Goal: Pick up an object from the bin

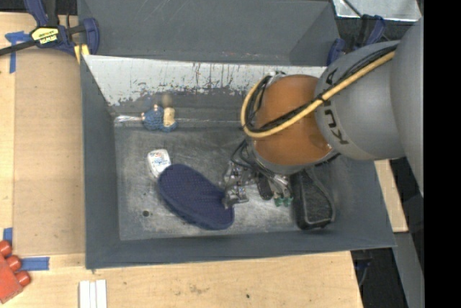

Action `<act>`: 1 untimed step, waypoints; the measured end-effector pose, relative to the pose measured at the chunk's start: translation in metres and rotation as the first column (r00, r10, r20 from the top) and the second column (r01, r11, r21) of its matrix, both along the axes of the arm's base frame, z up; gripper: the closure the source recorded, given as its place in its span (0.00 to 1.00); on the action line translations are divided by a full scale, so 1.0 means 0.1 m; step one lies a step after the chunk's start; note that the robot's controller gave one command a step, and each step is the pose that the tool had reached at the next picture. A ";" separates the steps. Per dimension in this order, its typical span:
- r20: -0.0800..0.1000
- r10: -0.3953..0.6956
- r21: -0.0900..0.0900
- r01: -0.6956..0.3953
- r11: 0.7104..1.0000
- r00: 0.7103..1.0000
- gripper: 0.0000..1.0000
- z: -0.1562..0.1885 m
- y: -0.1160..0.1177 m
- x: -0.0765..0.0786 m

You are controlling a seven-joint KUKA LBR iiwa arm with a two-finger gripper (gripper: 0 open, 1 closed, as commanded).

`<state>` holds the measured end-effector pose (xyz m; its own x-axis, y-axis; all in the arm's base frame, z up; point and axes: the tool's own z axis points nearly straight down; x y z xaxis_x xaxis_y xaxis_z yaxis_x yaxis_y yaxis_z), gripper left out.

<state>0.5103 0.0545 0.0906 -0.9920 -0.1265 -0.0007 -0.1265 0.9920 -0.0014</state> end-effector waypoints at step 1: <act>0.011 0.010 0.001 -0.010 1.000 1.000 1.00 1.29 -0.24 0.07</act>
Offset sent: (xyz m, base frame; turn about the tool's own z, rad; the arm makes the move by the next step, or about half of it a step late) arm 0.0041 -0.0229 0.1242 -0.0123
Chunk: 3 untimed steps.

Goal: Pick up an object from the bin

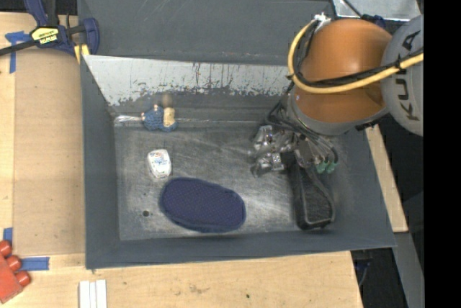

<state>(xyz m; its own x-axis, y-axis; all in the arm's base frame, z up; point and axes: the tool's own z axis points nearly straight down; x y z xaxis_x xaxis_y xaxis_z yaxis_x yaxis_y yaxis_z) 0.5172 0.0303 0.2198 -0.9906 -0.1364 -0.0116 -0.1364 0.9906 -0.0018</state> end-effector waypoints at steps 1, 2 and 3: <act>-0.016 0.017 0.000 -0.017 1.000 1.000 1.00 -0.69 -0.06 -0.10; -0.009 0.017 0.000 -0.017 1.000 1.000 0.00 -0.65 -0.05 -0.09; -0.009 0.226 -0.006 -0.226 0.974 0.974 0.00 -1.42 0.64 -0.18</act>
Offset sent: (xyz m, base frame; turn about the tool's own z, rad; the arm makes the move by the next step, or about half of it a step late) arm -0.0093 -0.0049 -0.0654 -0.0177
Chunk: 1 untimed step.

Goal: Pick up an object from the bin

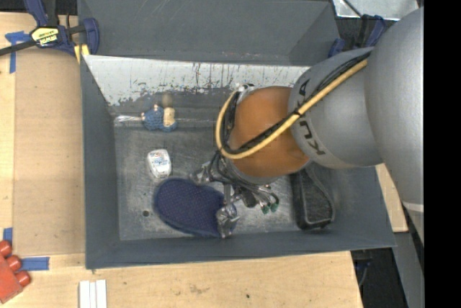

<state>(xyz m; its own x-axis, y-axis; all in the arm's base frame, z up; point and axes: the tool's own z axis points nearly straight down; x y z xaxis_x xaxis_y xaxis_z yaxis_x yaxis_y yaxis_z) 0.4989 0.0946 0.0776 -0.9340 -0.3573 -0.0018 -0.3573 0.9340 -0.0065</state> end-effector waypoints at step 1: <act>-0.003 -0.002 0.000 0.002 1.000 1.000 1.00 0.01 -0.01 -0.01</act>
Offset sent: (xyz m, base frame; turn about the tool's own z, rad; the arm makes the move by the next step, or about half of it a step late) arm 0.0000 0.0000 0.0000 0.0000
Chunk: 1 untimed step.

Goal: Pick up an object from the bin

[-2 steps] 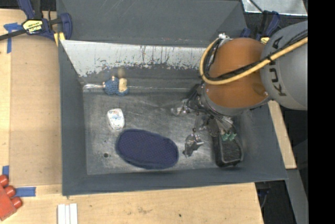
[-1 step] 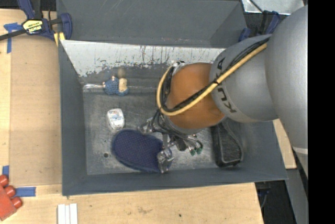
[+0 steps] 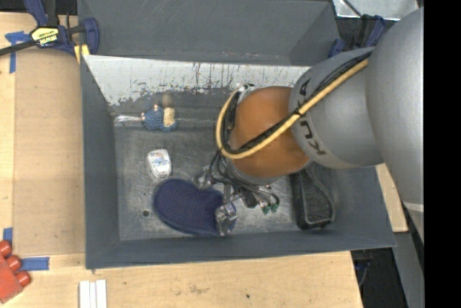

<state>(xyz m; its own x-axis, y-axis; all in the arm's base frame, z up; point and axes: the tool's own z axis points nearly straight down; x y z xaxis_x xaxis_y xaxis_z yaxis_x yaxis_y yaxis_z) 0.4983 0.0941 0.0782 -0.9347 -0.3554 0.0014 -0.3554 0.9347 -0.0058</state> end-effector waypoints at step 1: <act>0.011 0.153 0.006 -0.153 0.988 0.988 1.00 1.31 0.07 0.10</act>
Offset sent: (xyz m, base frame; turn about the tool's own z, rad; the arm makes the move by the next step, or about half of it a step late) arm 0.0069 0.0069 0.1260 -0.1543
